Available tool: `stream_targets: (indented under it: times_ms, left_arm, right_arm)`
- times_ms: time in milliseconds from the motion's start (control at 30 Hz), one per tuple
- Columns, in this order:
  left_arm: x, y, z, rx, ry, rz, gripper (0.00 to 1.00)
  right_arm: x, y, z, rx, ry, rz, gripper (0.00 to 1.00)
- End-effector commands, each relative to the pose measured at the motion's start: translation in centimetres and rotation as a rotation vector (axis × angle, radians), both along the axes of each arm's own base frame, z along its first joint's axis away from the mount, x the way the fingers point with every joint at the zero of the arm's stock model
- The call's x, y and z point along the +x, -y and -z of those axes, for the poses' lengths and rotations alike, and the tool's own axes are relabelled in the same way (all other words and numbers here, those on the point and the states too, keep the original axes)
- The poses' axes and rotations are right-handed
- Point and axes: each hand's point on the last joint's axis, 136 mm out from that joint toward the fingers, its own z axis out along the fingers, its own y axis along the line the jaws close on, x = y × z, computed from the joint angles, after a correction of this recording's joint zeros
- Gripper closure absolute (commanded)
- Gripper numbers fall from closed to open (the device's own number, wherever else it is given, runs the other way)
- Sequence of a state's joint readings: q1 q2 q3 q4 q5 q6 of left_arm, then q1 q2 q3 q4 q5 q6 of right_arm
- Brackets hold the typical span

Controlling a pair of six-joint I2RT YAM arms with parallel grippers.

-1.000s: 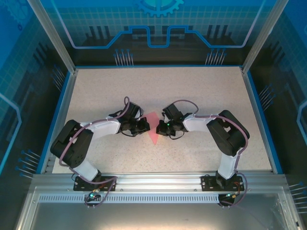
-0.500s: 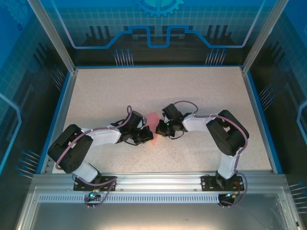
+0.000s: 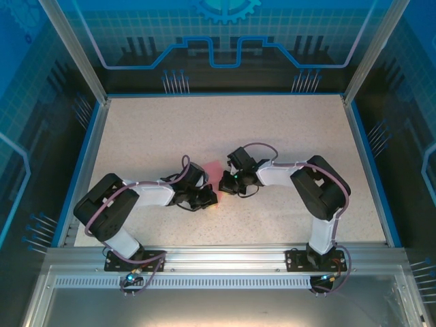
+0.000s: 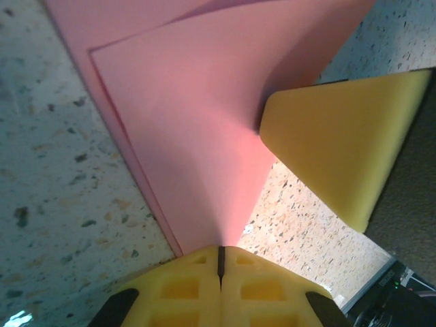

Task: Fold a paper plane with a square sheet of paper (pick it up from the middle)
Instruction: Third fold the triangle at the center of the table.

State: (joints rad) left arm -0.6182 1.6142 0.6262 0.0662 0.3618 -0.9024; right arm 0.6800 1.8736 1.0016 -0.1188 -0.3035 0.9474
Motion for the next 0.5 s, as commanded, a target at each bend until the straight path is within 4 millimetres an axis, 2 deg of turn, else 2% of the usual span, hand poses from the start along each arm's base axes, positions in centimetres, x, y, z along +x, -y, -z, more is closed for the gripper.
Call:
stream_targets:
  times_ms: [0,233,467]
  left_arm:
    - [-2.5,-2.6,3.0,0.146,-0.087,0.014,1.00]
    - [-3.0,-3.3,3.6,0.184,-0.100,0.024,1.00]
    - [-3.3,-3.6,4.0,0.200,-0.111,0.028,1.00]
  right_arm:
    - [0.8,1.0,1.2,-0.064,0.076,-0.102,0.93]
    - [3.1,0.8,0.3,0.004,0.207,-0.210,0.89]
    - [6.0,2.5,0.2,-0.005,0.231,-0.168,0.88]
